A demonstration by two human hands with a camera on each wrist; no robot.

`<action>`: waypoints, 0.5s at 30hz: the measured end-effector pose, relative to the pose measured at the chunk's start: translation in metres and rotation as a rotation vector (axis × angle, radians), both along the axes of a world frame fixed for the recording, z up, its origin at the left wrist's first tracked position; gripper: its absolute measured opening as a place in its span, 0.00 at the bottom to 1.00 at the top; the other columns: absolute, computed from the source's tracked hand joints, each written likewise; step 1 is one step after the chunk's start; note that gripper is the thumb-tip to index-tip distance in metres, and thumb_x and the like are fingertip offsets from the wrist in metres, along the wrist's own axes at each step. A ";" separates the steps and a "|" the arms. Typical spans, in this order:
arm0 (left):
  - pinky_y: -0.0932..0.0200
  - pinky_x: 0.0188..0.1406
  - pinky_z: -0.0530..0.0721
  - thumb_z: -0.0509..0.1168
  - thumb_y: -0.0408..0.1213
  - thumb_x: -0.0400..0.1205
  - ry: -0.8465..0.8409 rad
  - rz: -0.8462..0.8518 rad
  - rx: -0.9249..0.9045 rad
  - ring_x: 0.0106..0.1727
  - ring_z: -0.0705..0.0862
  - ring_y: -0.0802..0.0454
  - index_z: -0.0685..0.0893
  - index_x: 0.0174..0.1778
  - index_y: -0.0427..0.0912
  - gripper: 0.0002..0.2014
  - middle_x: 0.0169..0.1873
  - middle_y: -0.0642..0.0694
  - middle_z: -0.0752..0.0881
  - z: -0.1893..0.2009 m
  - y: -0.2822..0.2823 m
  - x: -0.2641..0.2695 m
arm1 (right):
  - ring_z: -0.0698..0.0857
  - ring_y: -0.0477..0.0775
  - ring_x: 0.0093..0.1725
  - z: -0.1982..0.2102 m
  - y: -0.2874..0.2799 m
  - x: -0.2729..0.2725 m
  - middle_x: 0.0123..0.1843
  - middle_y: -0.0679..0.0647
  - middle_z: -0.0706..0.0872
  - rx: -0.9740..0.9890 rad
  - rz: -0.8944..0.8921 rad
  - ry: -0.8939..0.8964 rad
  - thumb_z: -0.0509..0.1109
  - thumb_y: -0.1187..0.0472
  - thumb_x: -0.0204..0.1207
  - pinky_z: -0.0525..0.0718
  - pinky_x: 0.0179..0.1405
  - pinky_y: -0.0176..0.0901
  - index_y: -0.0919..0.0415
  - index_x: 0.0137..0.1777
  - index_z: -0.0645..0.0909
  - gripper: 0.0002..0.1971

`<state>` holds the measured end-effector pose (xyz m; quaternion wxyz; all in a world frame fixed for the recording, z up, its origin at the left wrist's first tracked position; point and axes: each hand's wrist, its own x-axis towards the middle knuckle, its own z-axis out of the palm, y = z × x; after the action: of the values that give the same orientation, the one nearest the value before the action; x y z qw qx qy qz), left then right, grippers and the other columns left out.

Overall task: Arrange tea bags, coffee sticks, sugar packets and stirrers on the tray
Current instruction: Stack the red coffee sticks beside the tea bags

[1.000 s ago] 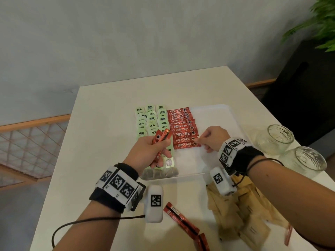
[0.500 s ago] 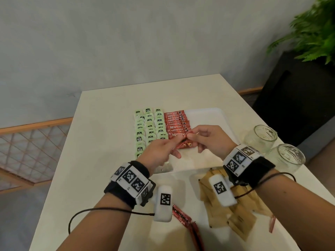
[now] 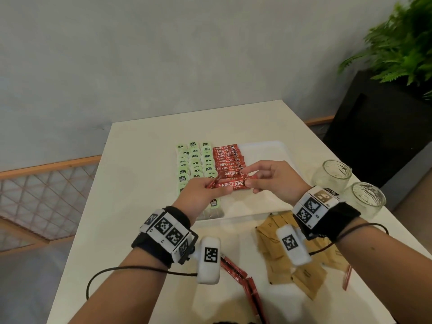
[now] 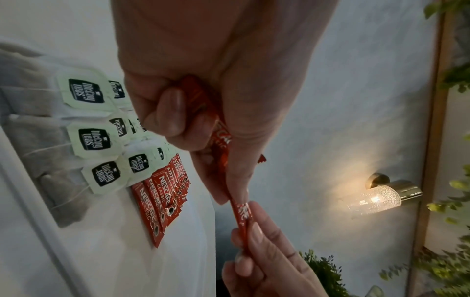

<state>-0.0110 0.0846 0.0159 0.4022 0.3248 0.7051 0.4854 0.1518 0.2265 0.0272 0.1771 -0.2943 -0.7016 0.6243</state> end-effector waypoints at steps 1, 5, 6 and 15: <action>0.76 0.24 0.70 0.77 0.39 0.76 0.000 0.011 -0.015 0.22 0.76 0.68 0.92 0.49 0.40 0.09 0.24 0.60 0.83 0.000 0.000 0.001 | 0.86 0.50 0.34 0.001 0.000 0.000 0.37 0.59 0.91 -0.001 0.007 -0.031 0.79 0.68 0.69 0.86 0.42 0.38 0.60 0.53 0.89 0.13; 0.56 0.46 0.75 0.80 0.43 0.71 0.028 0.016 -0.009 0.40 0.81 0.52 0.91 0.48 0.35 0.16 0.38 0.43 0.87 -0.005 0.005 0.008 | 0.86 0.50 0.36 0.002 -0.005 -0.008 0.40 0.58 0.93 0.008 0.097 -0.175 0.79 0.60 0.72 0.86 0.46 0.43 0.63 0.49 0.90 0.09; 0.54 0.46 0.75 0.80 0.42 0.71 0.043 0.027 0.000 0.39 0.80 0.52 0.91 0.47 0.35 0.15 0.37 0.43 0.86 -0.005 0.006 0.010 | 0.85 0.50 0.34 0.001 -0.006 -0.010 0.38 0.58 0.92 0.015 0.097 -0.189 0.79 0.58 0.72 0.86 0.44 0.43 0.64 0.47 0.90 0.09; 0.62 0.38 0.74 0.67 0.51 0.83 0.119 -0.017 -0.114 0.40 0.78 0.51 0.87 0.56 0.38 0.18 0.44 0.49 0.85 0.008 0.014 -0.003 | 0.83 0.50 0.30 -0.014 0.017 -0.010 0.41 0.64 0.90 -0.120 -0.053 -0.175 0.70 0.67 0.80 0.89 0.38 0.40 0.72 0.53 0.85 0.08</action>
<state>-0.0145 0.0982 0.0238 0.3817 0.3357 0.7514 0.4208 0.1419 0.2439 0.0132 0.1136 -0.3765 -0.6676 0.6322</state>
